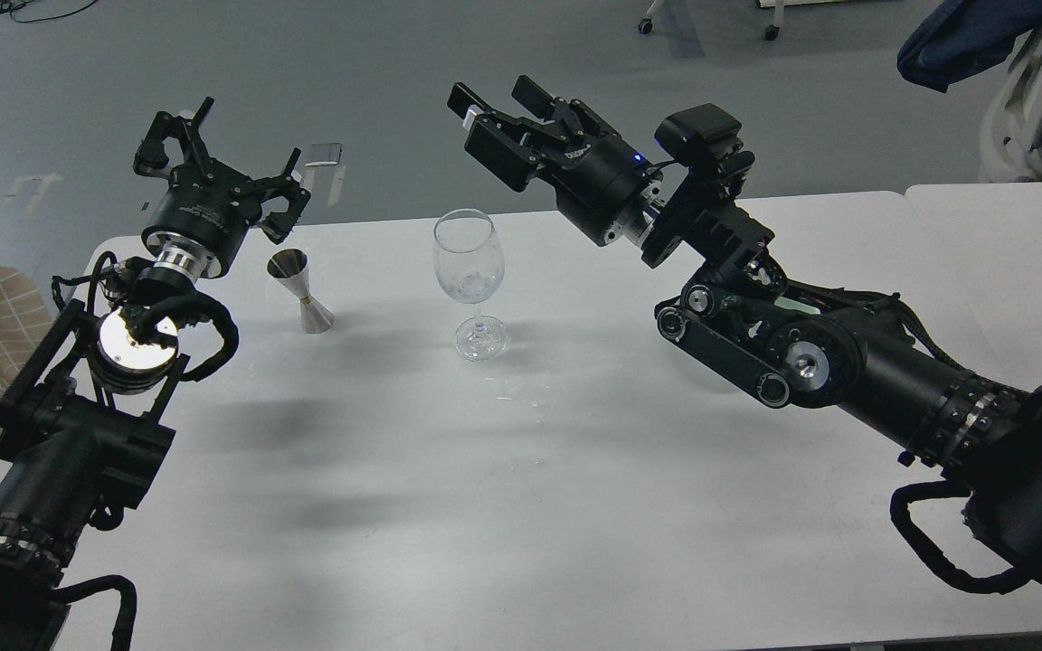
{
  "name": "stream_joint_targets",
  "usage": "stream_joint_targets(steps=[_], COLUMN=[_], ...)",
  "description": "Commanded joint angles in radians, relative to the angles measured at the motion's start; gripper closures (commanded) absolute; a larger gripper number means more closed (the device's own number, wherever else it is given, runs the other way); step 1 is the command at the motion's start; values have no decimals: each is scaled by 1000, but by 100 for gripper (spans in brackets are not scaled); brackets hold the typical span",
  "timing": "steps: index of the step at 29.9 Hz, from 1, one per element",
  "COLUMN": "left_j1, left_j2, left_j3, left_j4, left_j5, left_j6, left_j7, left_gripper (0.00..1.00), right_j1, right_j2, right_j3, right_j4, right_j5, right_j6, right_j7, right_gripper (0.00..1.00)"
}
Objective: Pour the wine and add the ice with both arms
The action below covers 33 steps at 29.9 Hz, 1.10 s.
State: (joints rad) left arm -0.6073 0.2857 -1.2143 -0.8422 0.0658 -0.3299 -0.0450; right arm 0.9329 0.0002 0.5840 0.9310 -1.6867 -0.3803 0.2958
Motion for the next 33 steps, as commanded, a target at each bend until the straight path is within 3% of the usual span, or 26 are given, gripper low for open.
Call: stream_joint_targets(steps=[1,6,10,14,17,22,26,33], left_j1=[-2,-26,-29,-32,-29,-29,-32,-37], left_j2=[-10,-3,-8,-8,-14,-22,-60,-62], left_j3=[-21,-17,-21,-10,-14,-7,-11,2], left_j4=[0,2,2,2,2,2,2,35], left_j5=[-18,-17,-14,-3,-4,-4,-17,0], left_j6=[-8,-20,-20,-46,-96,-113,-98,-48], left_j7=[-13,26,8,-94,-125,-107,-66,-59], left_gripper=[3,3,3,2,2,2,2,2], right_j1=[-19,-16,32,168,234,306,346,293], right_j2=[0,0,0,0,0,0,0,0], right_j3=[55,125,146,149,157,162,233,378], right_j4=[45,29,17,-75,-136,-193,-309,-448], right_j5=[2,4,82,368,551,844,1094,1265], right_j6=[-81,-60,9,84,90,95,141,201], right_j7=[-1,-15,-20,-15,-15,-18,-18,-7], right_gripper=[0,0,0,0,0,0,0,0])
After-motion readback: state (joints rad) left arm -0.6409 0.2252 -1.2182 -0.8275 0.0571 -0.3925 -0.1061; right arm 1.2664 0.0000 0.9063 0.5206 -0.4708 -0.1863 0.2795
